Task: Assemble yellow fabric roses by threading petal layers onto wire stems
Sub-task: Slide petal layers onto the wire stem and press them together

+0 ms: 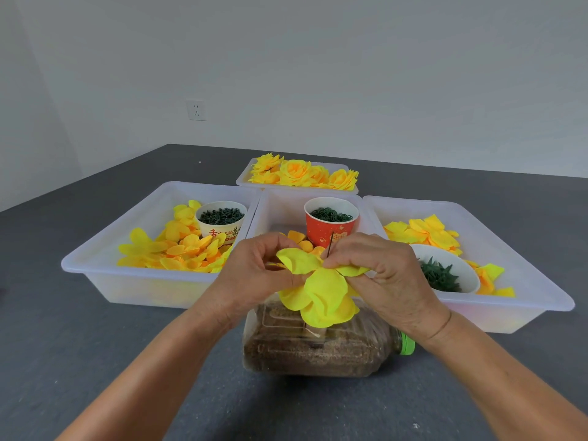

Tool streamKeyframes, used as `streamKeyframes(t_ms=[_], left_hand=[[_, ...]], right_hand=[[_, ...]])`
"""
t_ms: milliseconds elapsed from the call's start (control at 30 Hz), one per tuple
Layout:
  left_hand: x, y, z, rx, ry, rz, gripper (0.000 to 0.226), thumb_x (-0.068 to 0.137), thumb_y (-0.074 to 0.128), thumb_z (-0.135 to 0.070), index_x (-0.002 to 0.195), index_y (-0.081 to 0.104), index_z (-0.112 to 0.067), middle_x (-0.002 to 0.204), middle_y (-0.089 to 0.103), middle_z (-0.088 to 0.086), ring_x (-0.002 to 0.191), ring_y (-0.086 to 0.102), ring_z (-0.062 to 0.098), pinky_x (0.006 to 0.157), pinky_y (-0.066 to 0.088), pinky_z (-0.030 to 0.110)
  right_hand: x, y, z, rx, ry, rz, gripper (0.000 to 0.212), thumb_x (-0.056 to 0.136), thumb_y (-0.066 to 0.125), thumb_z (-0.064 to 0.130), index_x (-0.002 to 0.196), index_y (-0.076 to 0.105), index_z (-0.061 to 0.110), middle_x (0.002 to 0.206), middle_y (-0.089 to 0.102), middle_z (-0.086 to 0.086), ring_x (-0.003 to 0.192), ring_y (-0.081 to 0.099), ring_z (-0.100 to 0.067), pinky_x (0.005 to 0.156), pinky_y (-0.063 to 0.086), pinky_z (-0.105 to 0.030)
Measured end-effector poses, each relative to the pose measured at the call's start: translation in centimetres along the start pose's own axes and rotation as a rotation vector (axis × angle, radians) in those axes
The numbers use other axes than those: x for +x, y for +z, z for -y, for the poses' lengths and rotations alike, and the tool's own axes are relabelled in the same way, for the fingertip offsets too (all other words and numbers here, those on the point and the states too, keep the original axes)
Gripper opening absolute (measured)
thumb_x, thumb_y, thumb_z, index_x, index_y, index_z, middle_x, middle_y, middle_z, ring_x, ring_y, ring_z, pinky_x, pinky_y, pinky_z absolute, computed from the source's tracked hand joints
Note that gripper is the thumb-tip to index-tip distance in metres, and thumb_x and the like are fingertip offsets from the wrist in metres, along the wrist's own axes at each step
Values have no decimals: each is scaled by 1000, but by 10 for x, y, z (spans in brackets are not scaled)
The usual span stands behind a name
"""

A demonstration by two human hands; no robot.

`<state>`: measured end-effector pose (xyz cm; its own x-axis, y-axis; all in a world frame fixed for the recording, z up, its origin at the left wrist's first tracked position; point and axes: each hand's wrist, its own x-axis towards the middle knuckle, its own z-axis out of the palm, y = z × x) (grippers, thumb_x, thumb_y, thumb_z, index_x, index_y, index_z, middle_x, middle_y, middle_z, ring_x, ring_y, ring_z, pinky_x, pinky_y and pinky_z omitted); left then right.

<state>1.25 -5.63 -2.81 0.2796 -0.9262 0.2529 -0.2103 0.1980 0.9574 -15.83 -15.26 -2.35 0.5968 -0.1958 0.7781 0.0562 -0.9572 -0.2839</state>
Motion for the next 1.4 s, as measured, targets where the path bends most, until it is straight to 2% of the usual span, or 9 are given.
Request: streamKeyframes(t_ms=[133,367,533,667,867,1067,1167,1267,1400], left_hand=[[0,1,-1,95,98,-58,41,65,78,6,95,63,-19,96,70,0,88,64,18,73,53,32],[-1,0,1,135,297,-83,35,70,71,14,78,71,-21,99,68,2,94,65,15,80,54,31],[0,-2,3,157,310,-91,36,71,70,14,72,74,-22,97,68,-1,94,65,15,84,55,39],[1,-2,5,182,318,-94,41,71,69,16,76,71,-25,97,67,-1,92,65,13,83,55,37],[-1,1,2,284,374,-93,45,71,71,14,83,70,-29,99,67,-1,93,64,14,79,53,43],[-1,2,-1,349,454,-48,39,72,68,12,85,71,-24,101,66,1,96,61,8,83,51,29],[-1,1,-1,348,436,-58,41,72,67,15,84,71,-24,100,67,-1,97,62,11,81,52,36],[0,1,-1,356,440,-68,40,72,69,14,84,71,-23,98,67,-2,97,63,15,80,52,41],[1,2,-1,371,454,-77,37,72,70,14,83,72,-21,95,67,-1,95,64,15,81,52,36]], right_hand=[[0,2,2,-6,9,-25,16,71,66,-8,82,74,1,85,71,-9,81,67,-21,72,54,-43],[-1,0,5,-144,-62,9,15,72,66,-6,82,75,2,84,72,-7,79,68,-21,71,48,-35],[-4,-3,5,-196,-93,24,16,75,64,-3,85,75,3,87,72,-6,80,68,-21,72,45,-31],[-7,-4,6,-224,-95,22,20,75,59,-3,85,75,3,89,72,-6,81,67,-23,71,50,-39],[-4,-6,9,-327,-148,70,23,81,52,10,83,75,6,88,71,-3,80,66,-25,71,42,-31],[-5,-1,10,-354,-157,16,23,74,57,-5,88,74,3,85,70,-7,78,65,-29,70,47,-37],[-7,1,10,-389,-137,-19,24,66,67,-9,86,73,2,85,70,-8,79,66,-29,72,47,-37],[-8,1,9,-409,-136,-18,21,66,66,-9,83,73,2,84,70,-8,79,65,-29,73,43,-34],[-8,2,12,-438,-153,-24,20,66,69,-9,81,74,3,81,69,-8,75,65,-29,71,43,-34]])
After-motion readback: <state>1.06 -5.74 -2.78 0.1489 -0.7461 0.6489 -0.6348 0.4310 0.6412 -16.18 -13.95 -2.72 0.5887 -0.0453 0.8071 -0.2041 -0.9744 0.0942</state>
